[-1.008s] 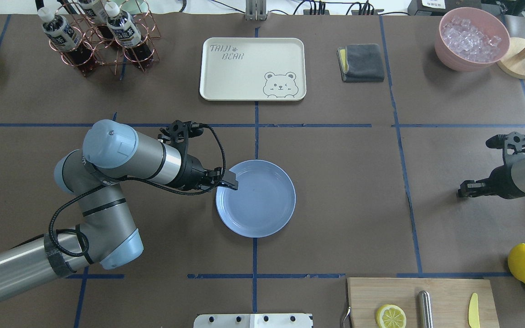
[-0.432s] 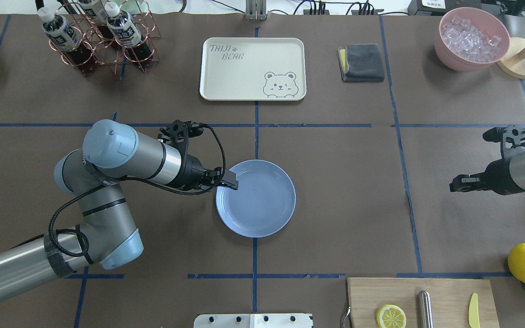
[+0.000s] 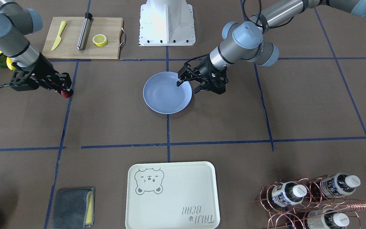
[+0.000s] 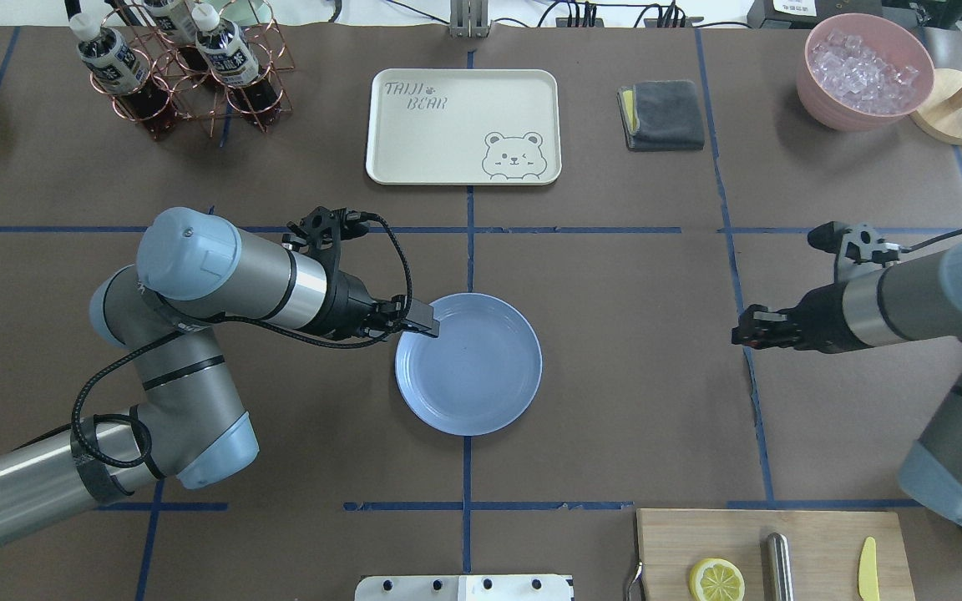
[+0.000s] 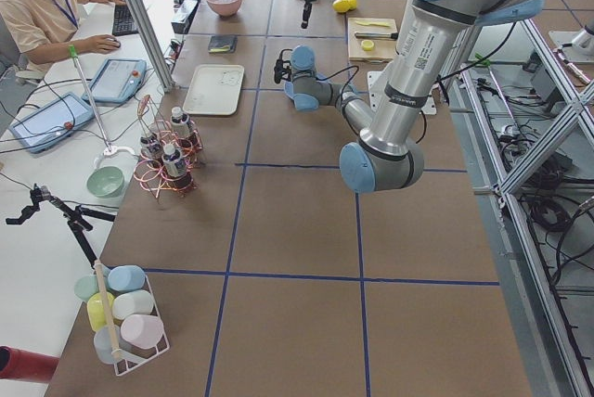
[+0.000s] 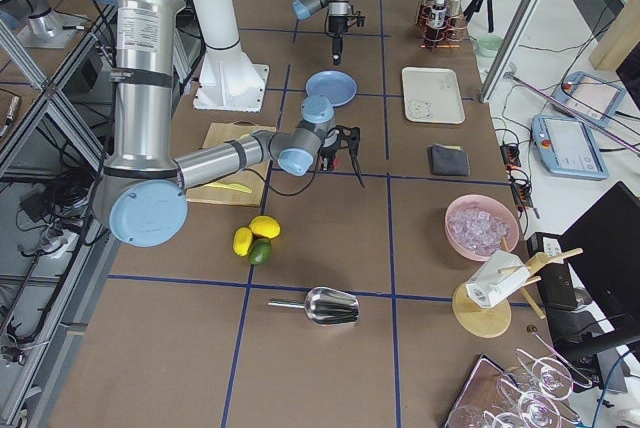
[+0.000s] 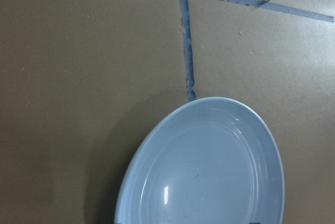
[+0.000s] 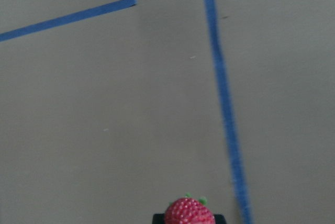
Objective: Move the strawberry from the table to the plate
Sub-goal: 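Lift the strawberry with the right gripper and carry it toward the plate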
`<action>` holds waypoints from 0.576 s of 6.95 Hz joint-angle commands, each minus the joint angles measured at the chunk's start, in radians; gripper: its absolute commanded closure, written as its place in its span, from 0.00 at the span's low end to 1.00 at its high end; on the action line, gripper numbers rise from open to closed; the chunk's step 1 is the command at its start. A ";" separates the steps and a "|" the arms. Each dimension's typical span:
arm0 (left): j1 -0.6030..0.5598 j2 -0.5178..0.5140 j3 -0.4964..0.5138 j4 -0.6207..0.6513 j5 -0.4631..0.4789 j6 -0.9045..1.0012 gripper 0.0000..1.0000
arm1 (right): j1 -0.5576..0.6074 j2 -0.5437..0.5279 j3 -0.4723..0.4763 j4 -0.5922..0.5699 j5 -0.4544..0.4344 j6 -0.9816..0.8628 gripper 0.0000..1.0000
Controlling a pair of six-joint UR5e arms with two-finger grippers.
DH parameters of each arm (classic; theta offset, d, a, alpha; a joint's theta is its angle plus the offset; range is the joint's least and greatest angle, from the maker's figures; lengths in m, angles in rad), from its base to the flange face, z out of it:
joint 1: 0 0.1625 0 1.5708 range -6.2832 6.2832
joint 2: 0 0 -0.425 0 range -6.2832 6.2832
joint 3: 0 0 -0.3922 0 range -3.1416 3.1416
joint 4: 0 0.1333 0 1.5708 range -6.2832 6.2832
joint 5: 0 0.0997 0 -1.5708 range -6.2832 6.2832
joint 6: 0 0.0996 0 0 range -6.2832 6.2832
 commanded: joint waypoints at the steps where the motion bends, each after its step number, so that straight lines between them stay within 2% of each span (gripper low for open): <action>1: -0.048 0.049 -0.059 0.001 -0.007 0.003 0.15 | -0.160 0.175 -0.003 -0.054 -0.139 0.219 1.00; 2: -0.102 0.102 -0.109 0.004 -0.019 0.011 0.15 | -0.225 0.333 -0.006 -0.227 -0.199 0.292 1.00; 3: -0.177 0.146 -0.122 0.004 -0.097 0.044 0.15 | -0.289 0.476 -0.029 -0.384 -0.266 0.343 1.00; 4: -0.274 0.198 -0.121 0.007 -0.186 0.181 0.15 | -0.308 0.562 -0.093 -0.414 -0.309 0.377 1.00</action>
